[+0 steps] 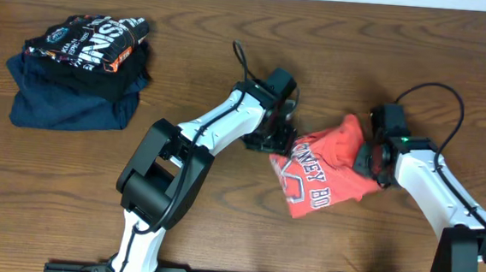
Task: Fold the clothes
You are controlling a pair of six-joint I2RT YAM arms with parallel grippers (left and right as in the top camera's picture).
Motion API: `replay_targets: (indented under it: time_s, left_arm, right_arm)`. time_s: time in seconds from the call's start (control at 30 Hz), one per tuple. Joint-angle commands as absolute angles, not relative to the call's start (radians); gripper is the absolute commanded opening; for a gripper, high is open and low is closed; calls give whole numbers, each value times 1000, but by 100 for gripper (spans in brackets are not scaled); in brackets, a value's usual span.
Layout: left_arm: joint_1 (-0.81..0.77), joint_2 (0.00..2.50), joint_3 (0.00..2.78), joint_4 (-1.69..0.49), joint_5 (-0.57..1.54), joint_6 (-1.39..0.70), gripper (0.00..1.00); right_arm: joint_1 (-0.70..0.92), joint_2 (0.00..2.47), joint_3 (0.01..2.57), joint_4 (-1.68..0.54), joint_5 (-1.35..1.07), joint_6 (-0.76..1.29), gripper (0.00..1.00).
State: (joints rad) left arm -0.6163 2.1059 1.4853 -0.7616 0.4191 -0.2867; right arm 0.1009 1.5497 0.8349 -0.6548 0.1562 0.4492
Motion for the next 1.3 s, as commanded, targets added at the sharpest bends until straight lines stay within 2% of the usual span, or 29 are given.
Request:
replay_targets:
  time_s: [0.0,0.1,0.23,0.4,0.5,0.6,0.67,0.8,1.0,1.1,1.27]
  left_arm:
    - [-614,2115,1481,-876,399,-338,64]
    - [-614,2113,1481,-944,398,-393,64]
    - [-614,2086,1481,-963,392,-422,64]
    - [-609,1976,1482,-947,231,-424,65]
    - [-598,1884,1483,-901,120,-397,75]
    - [-570,1808,1483,-804,125,-316,91]
    - [-549,1786,1483,-739,187,-228,97]
    - [-500,1807,1483,-674,423,-78,100]
    - [-442,1916,1483,-580,738,1,99]
    - [-441,1988,1483,-507,826,9,98]
    - [-447,2086,1483,-445,844,7,99]
  right_arm:
    - [83,1556,833,-558,213,321,37]
    - [84,1556,847,-480,205,259,41]
    - [85,1556,898,-480,205,229,44]
    - [85,1538,1009,-606,194,230,51]
    - [85,1505,1078,-701,194,230,52]
    - [85,1460,1130,-773,194,230,52]
    - [85,1424,1148,-809,194,230,53]
    - [70,1338,1154,-852,191,231,55]
    - [25,1210,1162,-913,168,231,59]
    - [2,1168,1162,-940,167,231,60]
    - [-9,1150,1162,-982,168,231,59]
